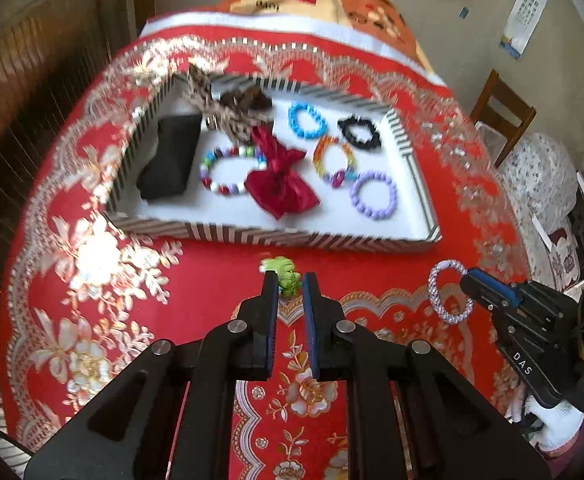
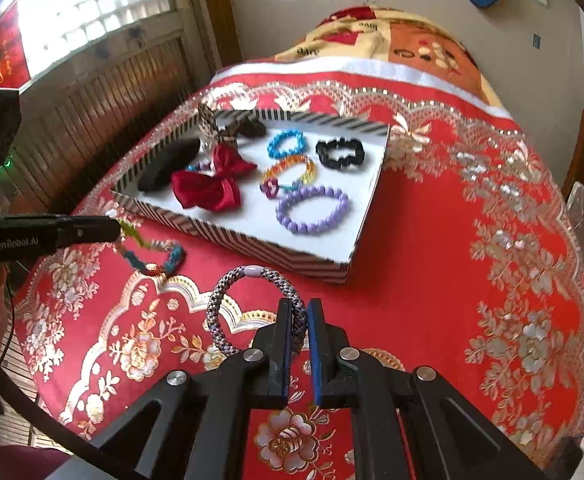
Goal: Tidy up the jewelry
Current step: 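Carry both items into the tray and open both grippers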
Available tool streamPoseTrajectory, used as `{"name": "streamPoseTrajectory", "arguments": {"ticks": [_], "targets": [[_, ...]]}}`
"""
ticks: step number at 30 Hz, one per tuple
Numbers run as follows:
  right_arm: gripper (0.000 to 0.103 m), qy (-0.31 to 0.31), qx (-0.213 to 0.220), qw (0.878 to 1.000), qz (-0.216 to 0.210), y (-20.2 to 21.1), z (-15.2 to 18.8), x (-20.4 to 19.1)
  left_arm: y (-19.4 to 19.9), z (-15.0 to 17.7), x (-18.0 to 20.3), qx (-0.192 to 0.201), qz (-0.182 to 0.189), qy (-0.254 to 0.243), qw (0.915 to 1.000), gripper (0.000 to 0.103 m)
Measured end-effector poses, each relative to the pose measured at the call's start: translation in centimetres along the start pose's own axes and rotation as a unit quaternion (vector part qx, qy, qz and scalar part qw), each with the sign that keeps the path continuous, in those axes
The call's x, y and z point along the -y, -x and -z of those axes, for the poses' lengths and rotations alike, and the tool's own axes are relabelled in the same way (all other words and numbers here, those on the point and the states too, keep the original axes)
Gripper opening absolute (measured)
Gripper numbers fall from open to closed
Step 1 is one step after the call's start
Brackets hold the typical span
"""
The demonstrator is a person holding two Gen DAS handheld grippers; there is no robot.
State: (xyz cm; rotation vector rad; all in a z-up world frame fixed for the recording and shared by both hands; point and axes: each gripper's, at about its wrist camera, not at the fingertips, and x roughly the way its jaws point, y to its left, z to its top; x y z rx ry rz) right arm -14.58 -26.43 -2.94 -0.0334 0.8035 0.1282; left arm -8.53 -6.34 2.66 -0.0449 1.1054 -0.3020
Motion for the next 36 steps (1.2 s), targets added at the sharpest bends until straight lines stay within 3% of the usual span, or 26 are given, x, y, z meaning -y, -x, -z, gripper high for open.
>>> {"name": "streamPoseTrajectory", "arguments": {"ticks": [15, 36], "targets": [[0.007, 0.021, 0.043, 0.999, 0.002, 3.8, -2.8, -0.1, 4.5, -3.4, 1.1, 0.059, -0.023, -0.021, 0.9978, 0.011], [0.007, 0.013, 0.035, 0.999, 0.004, 1.3, -6.7, 1.2, 1.8, -8.9, 0.2, 0.054, -0.045, -0.028, 0.9972, 0.011]]}}
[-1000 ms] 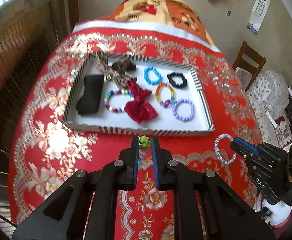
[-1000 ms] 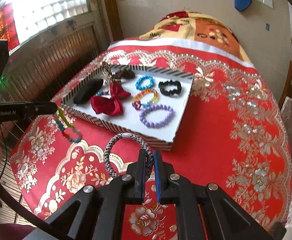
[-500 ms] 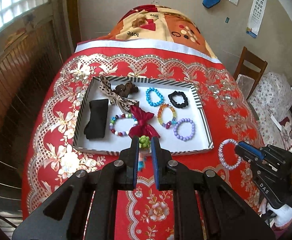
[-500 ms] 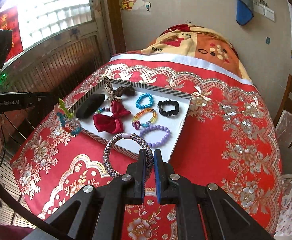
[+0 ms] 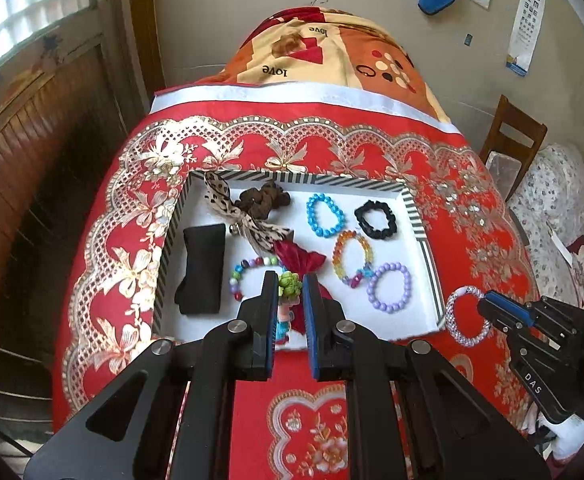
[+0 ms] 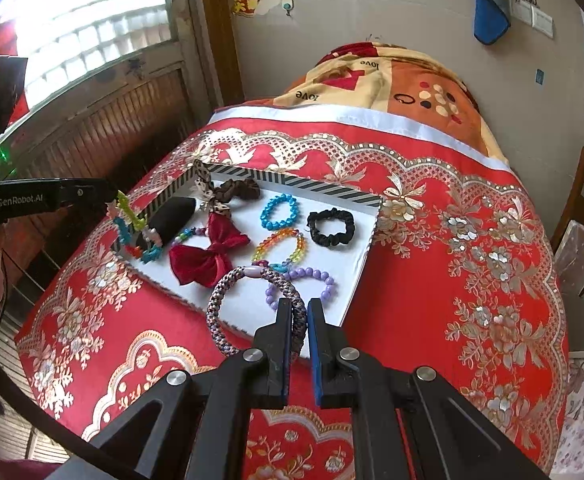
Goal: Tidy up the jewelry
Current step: 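Carry both items into the tray and open both grippers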
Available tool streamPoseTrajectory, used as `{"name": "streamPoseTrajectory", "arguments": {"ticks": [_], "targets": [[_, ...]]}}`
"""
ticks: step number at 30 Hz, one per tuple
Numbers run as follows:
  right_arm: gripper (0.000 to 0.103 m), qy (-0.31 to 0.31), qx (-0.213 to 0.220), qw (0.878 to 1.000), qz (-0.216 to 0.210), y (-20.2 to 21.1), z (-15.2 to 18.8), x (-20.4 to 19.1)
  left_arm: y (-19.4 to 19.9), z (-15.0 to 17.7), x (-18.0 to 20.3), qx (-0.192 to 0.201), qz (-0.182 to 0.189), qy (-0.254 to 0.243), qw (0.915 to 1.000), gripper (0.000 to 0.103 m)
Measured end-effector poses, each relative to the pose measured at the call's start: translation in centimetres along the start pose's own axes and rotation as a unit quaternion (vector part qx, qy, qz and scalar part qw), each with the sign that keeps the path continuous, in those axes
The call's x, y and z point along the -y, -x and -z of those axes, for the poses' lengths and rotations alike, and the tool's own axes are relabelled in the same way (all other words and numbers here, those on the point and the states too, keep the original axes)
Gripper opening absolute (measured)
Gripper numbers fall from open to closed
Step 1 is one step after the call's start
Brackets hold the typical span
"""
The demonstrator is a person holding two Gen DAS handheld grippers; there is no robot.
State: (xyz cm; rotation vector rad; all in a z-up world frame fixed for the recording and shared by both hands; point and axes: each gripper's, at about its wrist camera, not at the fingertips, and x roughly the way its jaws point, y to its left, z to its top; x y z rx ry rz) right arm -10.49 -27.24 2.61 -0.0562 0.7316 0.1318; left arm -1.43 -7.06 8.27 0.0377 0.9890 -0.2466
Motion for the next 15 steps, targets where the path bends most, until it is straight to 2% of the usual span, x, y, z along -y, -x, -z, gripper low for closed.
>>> {"name": "streamPoseTrajectory", "arguments": {"ticks": [8, 15], "targets": [[0.007, -0.02, -0.012, 1.0, 0.002, -3.2, -1.9, 1.6, -2.7, -2.9, 0.1, -0.007, -0.004, -0.008, 0.9999, 0.011], [0.007, -0.041, -0.035, 0.999, -0.003, -6.4, -2.8, 2.5, -5.4, -5.7, 1.1, -0.014, 0.007, -0.027, 0.9995, 0.011]]}}
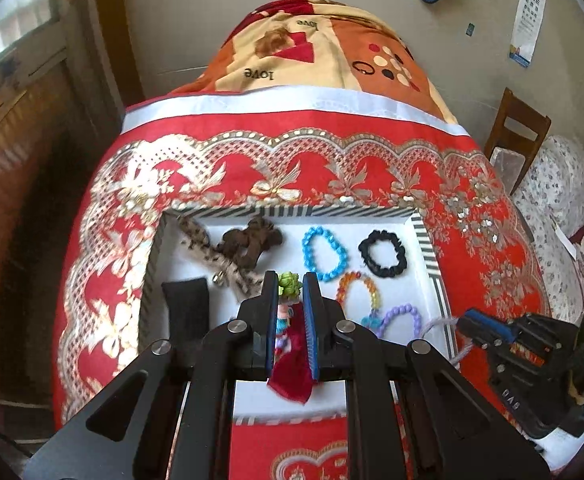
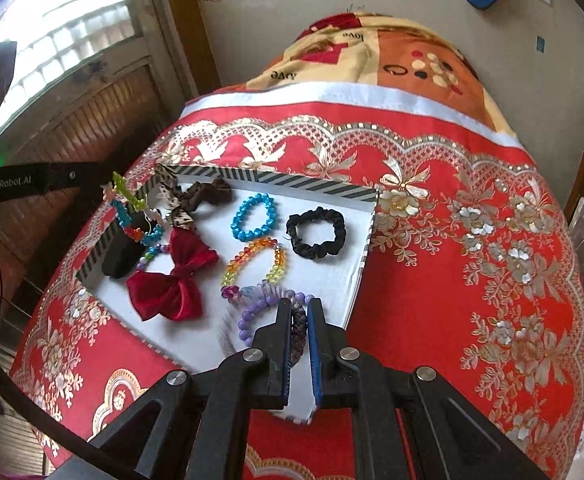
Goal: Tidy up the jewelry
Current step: 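Carry both items into the tray and open both grippers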
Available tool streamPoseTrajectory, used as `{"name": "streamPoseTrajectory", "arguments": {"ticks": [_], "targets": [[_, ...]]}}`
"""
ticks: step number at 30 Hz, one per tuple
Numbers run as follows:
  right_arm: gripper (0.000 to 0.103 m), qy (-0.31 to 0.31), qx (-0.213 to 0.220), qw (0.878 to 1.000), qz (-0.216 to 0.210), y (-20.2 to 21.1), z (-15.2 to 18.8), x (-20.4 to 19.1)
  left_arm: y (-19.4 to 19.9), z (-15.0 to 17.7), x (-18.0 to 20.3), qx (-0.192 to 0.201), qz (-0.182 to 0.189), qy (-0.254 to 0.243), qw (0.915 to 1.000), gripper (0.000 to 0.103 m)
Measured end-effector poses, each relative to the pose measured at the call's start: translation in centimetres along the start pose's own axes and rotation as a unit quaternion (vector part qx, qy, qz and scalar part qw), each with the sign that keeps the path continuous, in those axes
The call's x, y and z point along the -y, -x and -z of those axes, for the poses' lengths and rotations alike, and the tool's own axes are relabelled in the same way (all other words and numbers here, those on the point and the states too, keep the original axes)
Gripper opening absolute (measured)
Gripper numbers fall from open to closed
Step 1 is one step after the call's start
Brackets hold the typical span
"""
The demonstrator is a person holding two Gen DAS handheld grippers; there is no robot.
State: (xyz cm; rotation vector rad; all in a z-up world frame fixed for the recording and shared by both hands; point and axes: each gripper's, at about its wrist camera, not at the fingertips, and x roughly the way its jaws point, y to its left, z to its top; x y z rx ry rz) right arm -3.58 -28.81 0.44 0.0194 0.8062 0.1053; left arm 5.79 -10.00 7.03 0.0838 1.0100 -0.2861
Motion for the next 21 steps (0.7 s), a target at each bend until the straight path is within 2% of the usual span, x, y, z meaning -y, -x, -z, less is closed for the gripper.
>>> {"name": "streamPoseTrajectory", "arguments": {"ticks": [11, 18, 21], "targets": [[0.007, -0.021, -0.02, 1.0, 0.009, -2.9, -2.0, 1.8, -4.9, -3.4, 0.8, -0.022, 0.022, -0.012, 0.9994, 0.011], [0.007, -0.044, -0.03, 0.999, 0.01, -3.7, -2.0, 3.4, -8.4, -3.5, 0.3, -0.052, 0.03, 0.001, 0.9982, 0.011], [0.007, -0.052, -0.03, 0.998, 0.002, -3.9, -2.0, 3.6, -9.9, -3.4, -0.4, -0.063, 0.022, 0.008, 0.9978, 0.011]]}}
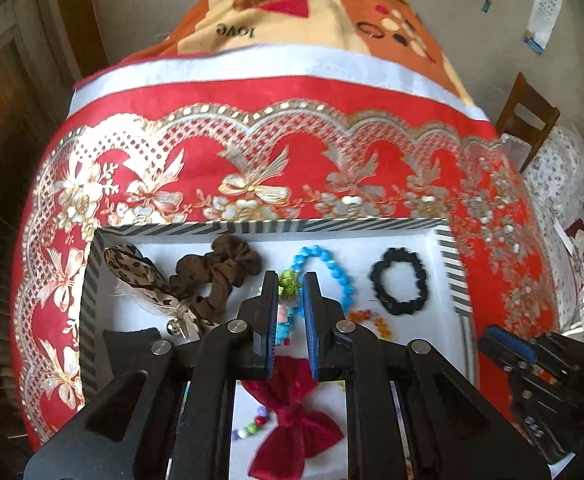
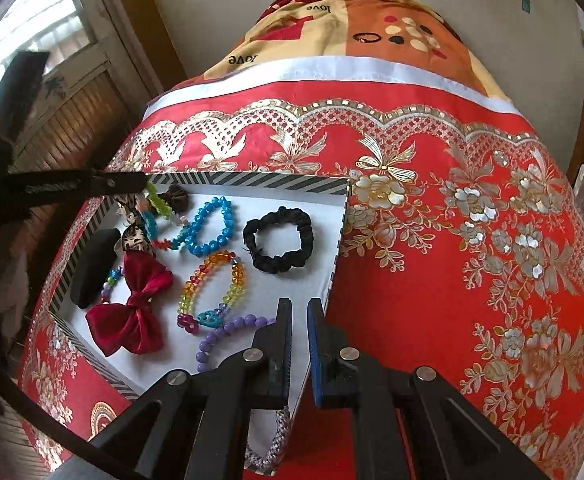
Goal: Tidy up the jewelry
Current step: 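Carry both items into the tray and open both grippers, then raise both grippers out of the tray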
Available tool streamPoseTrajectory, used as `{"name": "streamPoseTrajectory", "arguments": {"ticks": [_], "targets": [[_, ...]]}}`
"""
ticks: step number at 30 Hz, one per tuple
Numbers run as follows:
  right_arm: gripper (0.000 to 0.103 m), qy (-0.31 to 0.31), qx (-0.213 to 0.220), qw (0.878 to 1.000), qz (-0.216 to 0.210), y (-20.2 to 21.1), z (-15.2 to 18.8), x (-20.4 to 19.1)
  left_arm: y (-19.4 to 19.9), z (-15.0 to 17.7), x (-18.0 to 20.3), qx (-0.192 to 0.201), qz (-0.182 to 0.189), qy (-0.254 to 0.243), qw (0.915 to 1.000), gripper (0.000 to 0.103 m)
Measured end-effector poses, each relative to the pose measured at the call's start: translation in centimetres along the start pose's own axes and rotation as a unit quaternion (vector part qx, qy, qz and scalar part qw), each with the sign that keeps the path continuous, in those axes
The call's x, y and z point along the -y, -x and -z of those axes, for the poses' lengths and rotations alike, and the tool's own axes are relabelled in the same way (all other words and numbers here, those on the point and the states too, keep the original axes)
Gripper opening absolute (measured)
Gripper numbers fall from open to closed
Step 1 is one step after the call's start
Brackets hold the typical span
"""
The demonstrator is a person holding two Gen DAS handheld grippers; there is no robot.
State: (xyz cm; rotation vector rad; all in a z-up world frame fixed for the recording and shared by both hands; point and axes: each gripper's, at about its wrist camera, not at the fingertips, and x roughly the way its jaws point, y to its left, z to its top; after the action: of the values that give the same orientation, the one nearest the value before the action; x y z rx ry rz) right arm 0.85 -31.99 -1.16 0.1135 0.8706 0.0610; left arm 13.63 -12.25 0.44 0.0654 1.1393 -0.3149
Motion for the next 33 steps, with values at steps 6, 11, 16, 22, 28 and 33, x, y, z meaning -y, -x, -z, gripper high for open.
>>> {"name": "streamPoseTrajectory", "arguments": {"ticks": [6, 11, 16, 22, 28, 33], "targets": [[0.007, -0.007, 0.004, 1.0, -0.007, 0.4, -0.3, 0.0, -1.9, 0.3, -2.0, -0.019, -0.012, 0.021, 0.9995, 0.011], [0.009, -0.02, -0.009, 1.0, -0.013, -0.1, -0.3, 0.5, -2.7, 0.8, -2.9, -0.029, -0.003, 0.031, 0.9991, 0.018], [0.027, -0.025, -0.006, 0.999, -0.027, -0.6, 0.0, 0.2, -2.6, 1.5, -3.1, -0.026, -0.003, 0.038, 0.9989, 0.045], [0.027, -0.028, -0.015, 0.999, -0.034, -1.2, 0.5, -0.2, -2.1, 2.1, -3.3, -0.02, -0.015, 0.042, 0.9988, 0.045], [0.029, -0.03, -0.019, 0.999, -0.033, -1.4, 0.6, -1.1, -0.9, 3.1, -3.3, -0.012, -0.027, 0.04, 0.9987, 0.045], [0.031, -0.03, -0.022, 0.999, -0.028, -1.4, 0.7, -1.9, 0.3, 3.8, -3.4, -0.002, -0.033, 0.043, 0.9986, 0.045]]}}
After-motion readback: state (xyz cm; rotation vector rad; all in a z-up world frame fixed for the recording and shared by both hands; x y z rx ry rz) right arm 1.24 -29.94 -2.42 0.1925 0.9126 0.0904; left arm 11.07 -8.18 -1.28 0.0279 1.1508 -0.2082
